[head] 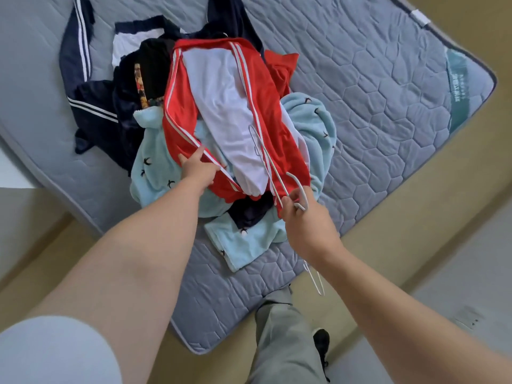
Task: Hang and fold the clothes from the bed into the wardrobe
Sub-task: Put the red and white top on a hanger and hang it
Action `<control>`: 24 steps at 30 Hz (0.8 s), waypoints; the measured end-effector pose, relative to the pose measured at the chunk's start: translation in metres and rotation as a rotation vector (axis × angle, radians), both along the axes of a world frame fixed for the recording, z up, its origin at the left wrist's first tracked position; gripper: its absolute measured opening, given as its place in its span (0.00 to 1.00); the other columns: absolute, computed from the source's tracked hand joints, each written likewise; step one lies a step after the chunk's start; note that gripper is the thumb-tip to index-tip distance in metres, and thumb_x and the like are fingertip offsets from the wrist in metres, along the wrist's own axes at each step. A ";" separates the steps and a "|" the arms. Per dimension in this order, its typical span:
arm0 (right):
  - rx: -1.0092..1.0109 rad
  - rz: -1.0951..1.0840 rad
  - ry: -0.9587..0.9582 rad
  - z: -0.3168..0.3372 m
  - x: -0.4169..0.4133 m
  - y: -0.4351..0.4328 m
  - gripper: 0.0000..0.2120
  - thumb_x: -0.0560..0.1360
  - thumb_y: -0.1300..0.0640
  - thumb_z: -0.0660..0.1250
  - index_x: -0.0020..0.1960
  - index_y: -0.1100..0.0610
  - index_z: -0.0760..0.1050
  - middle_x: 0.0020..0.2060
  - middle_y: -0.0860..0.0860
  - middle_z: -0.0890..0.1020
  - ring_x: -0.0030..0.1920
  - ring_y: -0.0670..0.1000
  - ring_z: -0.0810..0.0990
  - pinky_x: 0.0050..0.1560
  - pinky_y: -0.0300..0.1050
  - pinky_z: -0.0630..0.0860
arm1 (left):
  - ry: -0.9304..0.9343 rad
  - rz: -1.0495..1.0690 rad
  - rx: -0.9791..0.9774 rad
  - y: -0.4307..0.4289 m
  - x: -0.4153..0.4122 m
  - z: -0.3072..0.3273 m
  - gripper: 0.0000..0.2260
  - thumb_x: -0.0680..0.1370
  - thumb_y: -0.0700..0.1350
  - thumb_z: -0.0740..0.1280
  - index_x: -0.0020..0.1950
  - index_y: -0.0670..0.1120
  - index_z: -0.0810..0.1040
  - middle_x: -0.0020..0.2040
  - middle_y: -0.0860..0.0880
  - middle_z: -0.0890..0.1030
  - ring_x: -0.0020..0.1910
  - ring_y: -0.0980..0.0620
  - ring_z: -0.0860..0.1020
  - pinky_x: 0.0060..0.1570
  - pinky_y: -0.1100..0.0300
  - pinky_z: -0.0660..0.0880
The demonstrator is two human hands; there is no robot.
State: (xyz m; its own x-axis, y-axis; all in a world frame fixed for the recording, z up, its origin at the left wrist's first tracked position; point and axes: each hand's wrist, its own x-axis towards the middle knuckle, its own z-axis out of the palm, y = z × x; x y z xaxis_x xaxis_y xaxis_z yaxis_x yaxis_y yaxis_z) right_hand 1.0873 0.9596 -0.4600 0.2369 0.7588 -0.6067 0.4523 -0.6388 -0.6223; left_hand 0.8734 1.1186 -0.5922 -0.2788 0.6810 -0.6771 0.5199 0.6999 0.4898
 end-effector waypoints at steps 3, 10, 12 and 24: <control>-0.021 0.005 0.029 -0.022 -0.005 0.007 0.08 0.83 0.49 0.55 0.49 0.52 0.68 0.38 0.54 0.82 0.38 0.57 0.80 0.37 0.54 0.76 | -0.059 0.117 -0.028 0.024 -0.004 -0.019 0.32 0.75 0.41 0.73 0.77 0.57 0.68 0.81 0.44 0.54 0.56 0.48 0.78 0.39 0.56 0.81; -0.048 0.062 0.039 -0.013 -0.014 0.021 0.09 0.83 0.51 0.55 0.50 0.55 0.70 0.41 0.55 0.82 0.42 0.58 0.80 0.39 0.55 0.77 | -0.376 0.469 -0.012 0.014 -0.026 -0.012 0.14 0.76 0.33 0.69 0.59 0.45 0.77 0.48 0.46 0.80 0.50 0.51 0.80 0.43 0.62 0.79; -0.027 0.068 0.027 -0.004 -0.013 0.022 0.10 0.83 0.50 0.55 0.49 0.55 0.70 0.41 0.55 0.82 0.42 0.58 0.80 0.38 0.54 0.77 | -0.268 0.291 -0.007 0.011 -0.035 -0.011 0.23 0.75 0.36 0.72 0.69 0.51 0.77 0.62 0.46 0.79 0.56 0.50 0.79 0.52 0.57 0.81; -0.013 0.035 -0.004 -0.033 -0.023 0.035 0.10 0.83 0.50 0.54 0.51 0.55 0.70 0.40 0.55 0.83 0.41 0.55 0.80 0.38 0.52 0.77 | 0.175 -0.153 -0.075 0.046 -0.029 -0.061 0.34 0.74 0.45 0.72 0.79 0.47 0.66 0.81 0.41 0.57 0.76 0.43 0.65 0.73 0.56 0.66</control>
State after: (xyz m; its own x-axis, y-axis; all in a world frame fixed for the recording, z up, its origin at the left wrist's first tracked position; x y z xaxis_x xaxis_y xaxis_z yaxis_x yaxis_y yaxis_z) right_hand 1.0640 0.9942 -0.4925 0.2125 0.7589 -0.6156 0.4773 -0.6303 -0.6123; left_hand 0.8449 1.1649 -0.6531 -0.2941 0.6740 -0.6777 0.6949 0.6376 0.3326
